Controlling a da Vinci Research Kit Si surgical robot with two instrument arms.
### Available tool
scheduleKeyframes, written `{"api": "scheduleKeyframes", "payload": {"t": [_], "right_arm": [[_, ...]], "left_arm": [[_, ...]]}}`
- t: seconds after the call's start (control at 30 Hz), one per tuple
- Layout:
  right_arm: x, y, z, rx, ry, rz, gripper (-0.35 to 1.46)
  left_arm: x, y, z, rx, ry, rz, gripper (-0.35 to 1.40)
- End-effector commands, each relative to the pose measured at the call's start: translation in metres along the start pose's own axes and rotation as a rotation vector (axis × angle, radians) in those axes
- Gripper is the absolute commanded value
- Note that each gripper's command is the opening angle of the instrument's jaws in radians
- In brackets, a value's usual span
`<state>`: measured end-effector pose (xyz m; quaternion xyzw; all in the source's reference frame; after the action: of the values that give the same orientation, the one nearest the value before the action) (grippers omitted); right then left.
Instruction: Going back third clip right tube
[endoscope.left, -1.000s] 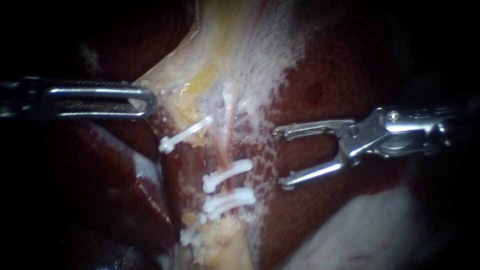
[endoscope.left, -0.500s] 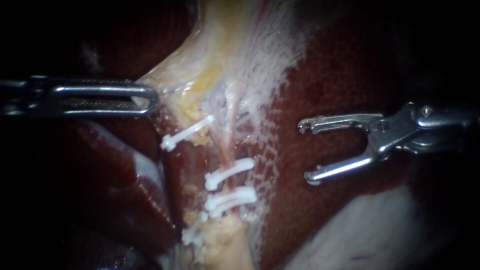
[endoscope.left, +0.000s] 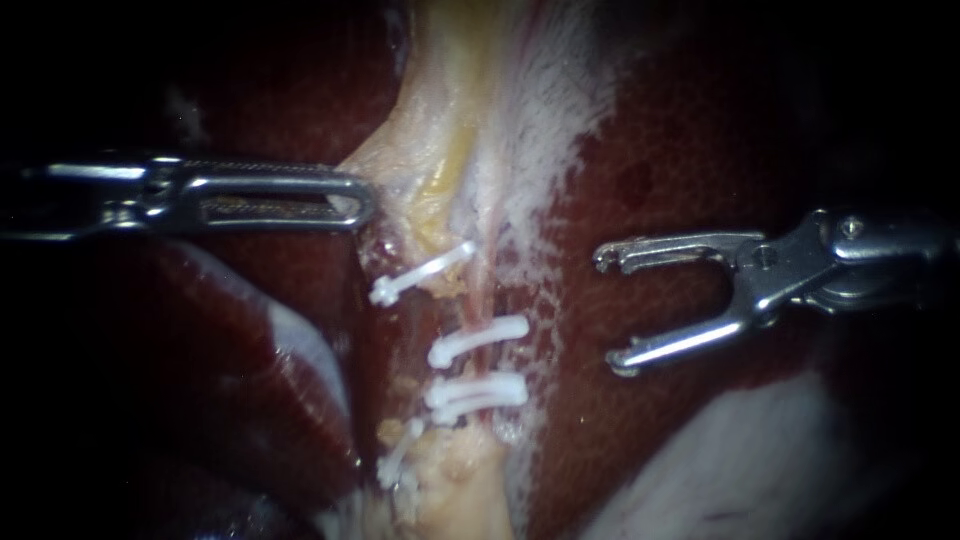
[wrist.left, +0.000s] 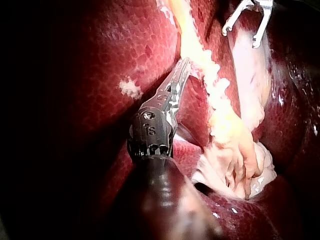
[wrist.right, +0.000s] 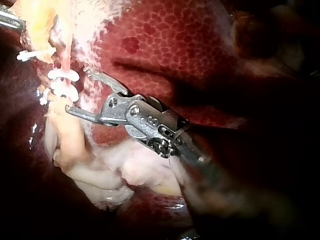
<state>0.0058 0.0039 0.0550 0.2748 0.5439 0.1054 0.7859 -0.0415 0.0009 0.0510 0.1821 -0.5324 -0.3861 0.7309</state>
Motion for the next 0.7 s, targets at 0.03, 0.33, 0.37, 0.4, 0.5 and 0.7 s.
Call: {"api": "scheduleKeyframes", "payload": {"t": [0.03,0.33,0.37,0.4,0.5,0.7], "right_arm": [[0.0000,0.0000,0.0000,0.000,0.000,0.000,0.60],[0.0001,0.0000,0.0001,-0.001,0.000,0.000,0.60],[0.0001,0.0000,0.0001,-0.001,0.000,0.000,0.60],[0.0001,0.0000,0.0001,-0.001,0.000,0.000,0.60],[0.0001,-0.0001,0.0001,-0.001,0.000,0.000,0.60],[0.0002,-0.0002,0.0001,0.008,0.000,0.000,0.60]], "left_arm": [[0.0000,0.0000,0.0001,0.000,0.001,0.001,-0.35],[0.0000,-0.0001,0.0002,0.002,0.001,0.000,-0.35],[0.0000,-0.0001,0.0002,0.002,0.001,0.000,-0.35],[0.0000,-0.0001,0.0002,0.002,0.001,0.000,-0.35],[0.0000,-0.0002,0.0002,0.002,0.001,0.000,-0.35],[-0.0001,-0.0002,0.0002,0.002,0.001,0.000,-0.35]]}}
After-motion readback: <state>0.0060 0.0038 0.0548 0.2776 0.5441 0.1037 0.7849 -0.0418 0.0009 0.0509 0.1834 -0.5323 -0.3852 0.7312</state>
